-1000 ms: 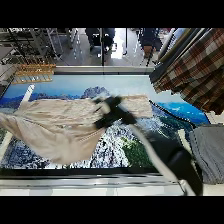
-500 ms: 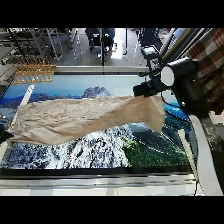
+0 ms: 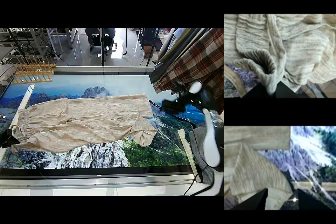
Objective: Fold the clothes and pants, and hang the long-sleeved shirts on hangers.
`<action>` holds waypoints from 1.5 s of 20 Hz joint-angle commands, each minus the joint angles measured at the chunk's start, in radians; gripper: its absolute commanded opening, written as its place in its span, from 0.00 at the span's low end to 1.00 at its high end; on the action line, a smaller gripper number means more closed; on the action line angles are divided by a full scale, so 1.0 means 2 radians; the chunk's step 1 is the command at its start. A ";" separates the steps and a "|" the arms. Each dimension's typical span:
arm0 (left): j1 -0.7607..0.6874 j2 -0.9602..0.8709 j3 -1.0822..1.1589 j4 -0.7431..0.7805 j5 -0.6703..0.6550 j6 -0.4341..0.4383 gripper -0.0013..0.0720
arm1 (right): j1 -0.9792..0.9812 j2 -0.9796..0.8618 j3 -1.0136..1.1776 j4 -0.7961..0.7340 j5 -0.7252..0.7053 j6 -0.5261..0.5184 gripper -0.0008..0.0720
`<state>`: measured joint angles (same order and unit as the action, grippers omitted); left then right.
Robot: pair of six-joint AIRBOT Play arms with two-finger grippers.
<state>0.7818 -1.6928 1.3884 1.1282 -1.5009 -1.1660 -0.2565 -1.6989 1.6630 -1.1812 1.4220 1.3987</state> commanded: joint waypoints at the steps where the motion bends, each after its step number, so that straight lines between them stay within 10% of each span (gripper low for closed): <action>1: 0.003 0.001 -0.001 0.010 -0.007 0.000 0.04 | -0.026 0.087 -0.188 0.102 0.006 -0.115 0.59; 4: 0.001 0.000 -0.001 0.010 -0.007 -0.010 0.05 | 0.028 0.125 -0.306 0.163 -0.102 -0.131 0.59; 14: 0.002 0.000 0.000 0.010 -0.015 -0.011 0.05 | 0.077 0.063 -0.342 0.252 -0.336 0.056 0.65; 19: 0.002 0.000 0.000 0.012 -0.015 -0.011 0.05 | 0.078 0.065 -0.340 0.290 -0.387 0.055 0.03; 26: 0.002 0.000 0.000 0.012 -0.014 -0.010 0.05 | 0.062 0.094 -0.203 0.027 -0.480 0.132 0.04; 27: 0.002 0.000 0.000 0.012 -0.014 -0.010 0.05 | 0.055 0.094 -0.192 0.007 -0.503 0.133 0.08; 29: 0.002 0.000 0.000 0.012 -0.015 -0.010 0.05 | 0.024 0.094 -0.181 0.004 -0.462 0.133 0.84; 30: 0.002 0.000 0.000 0.012 -0.015 -0.010 0.05 | 0.005 0.094 -0.180 0.003 -0.398 0.114 0.84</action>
<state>0.7841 -1.6924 1.3876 1.1519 -1.5311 -1.1854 -0.1799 -1.5150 1.2545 -1.0618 0.5201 1.6238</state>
